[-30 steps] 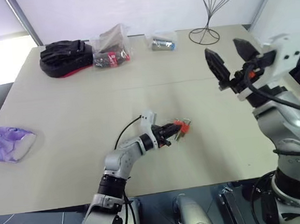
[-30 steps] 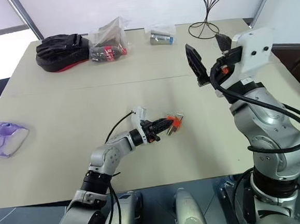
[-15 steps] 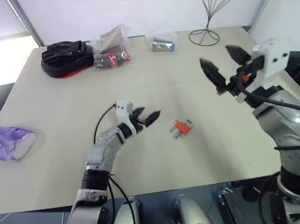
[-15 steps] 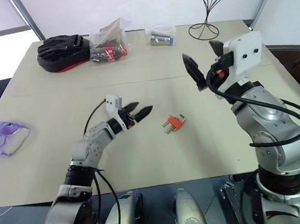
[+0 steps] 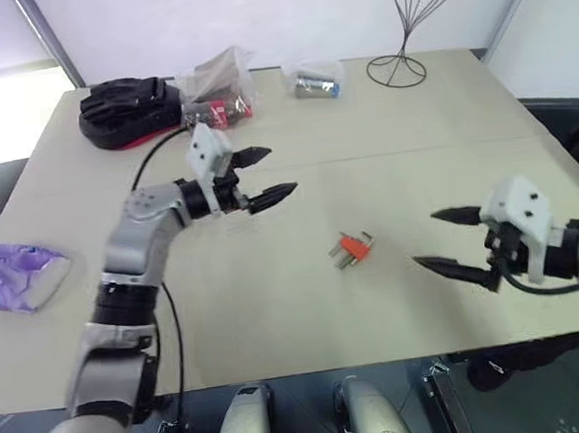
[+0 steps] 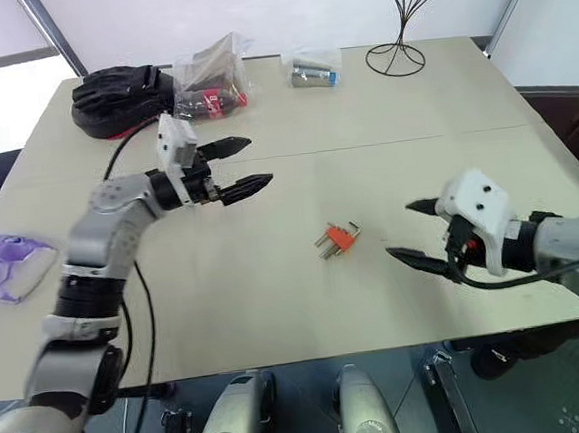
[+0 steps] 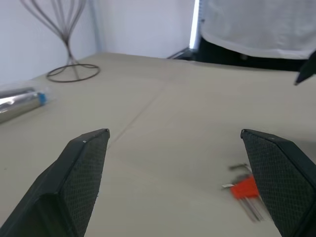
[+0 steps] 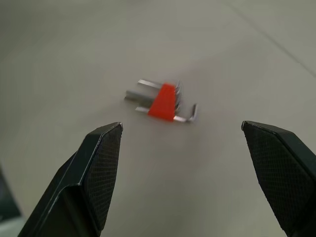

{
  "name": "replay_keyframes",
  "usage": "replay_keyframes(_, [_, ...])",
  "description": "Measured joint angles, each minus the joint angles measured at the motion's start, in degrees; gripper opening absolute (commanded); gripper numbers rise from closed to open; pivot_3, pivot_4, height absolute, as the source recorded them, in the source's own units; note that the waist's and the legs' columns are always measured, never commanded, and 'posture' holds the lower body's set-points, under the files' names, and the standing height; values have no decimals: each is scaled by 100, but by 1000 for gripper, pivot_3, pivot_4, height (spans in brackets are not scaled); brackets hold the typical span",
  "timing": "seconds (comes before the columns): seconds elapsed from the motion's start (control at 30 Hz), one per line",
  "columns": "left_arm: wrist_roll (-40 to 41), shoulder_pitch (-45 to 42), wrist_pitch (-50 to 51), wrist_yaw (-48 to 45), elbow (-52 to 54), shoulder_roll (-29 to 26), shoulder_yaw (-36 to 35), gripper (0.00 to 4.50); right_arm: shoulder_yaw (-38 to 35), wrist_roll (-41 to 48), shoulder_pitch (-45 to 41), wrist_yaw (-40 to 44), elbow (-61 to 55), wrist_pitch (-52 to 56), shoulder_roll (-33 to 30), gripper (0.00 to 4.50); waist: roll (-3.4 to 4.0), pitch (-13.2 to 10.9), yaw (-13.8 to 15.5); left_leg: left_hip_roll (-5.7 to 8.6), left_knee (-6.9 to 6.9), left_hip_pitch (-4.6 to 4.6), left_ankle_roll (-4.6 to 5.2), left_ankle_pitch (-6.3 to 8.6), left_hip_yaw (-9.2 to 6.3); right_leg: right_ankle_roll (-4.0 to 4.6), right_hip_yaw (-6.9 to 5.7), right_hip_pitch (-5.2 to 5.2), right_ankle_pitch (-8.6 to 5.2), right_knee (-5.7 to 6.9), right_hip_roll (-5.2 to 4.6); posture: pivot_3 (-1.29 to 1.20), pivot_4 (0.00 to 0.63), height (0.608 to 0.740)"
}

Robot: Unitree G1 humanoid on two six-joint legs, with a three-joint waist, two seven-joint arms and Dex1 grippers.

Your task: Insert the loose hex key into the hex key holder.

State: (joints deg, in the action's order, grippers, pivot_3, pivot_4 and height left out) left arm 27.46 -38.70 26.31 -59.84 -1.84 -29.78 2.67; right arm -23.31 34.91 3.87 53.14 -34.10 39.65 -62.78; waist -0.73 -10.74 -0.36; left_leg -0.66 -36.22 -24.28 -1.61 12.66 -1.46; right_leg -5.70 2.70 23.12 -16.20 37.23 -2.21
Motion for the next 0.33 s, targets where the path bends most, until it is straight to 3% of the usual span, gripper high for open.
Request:
replay_keyframes(0.17, [685,633,1190,-584,993,-812,14,4463,-236,-115,137,395,71,-164,-91,4018,-3,-2,-40,-8,-5,4,-1,0,-3,1,-1,-4,-1,2,2,0,150,740])
replay_keyframes(0.33, [903,766,1602,-688,1348,-1216,-45,4463,-277,-206,80,527,128,-262,-140,4018,-4,-3,-14,-10,-11,4,-1,0,-2,2,-1,-9,-2,1,0,0,150,740])
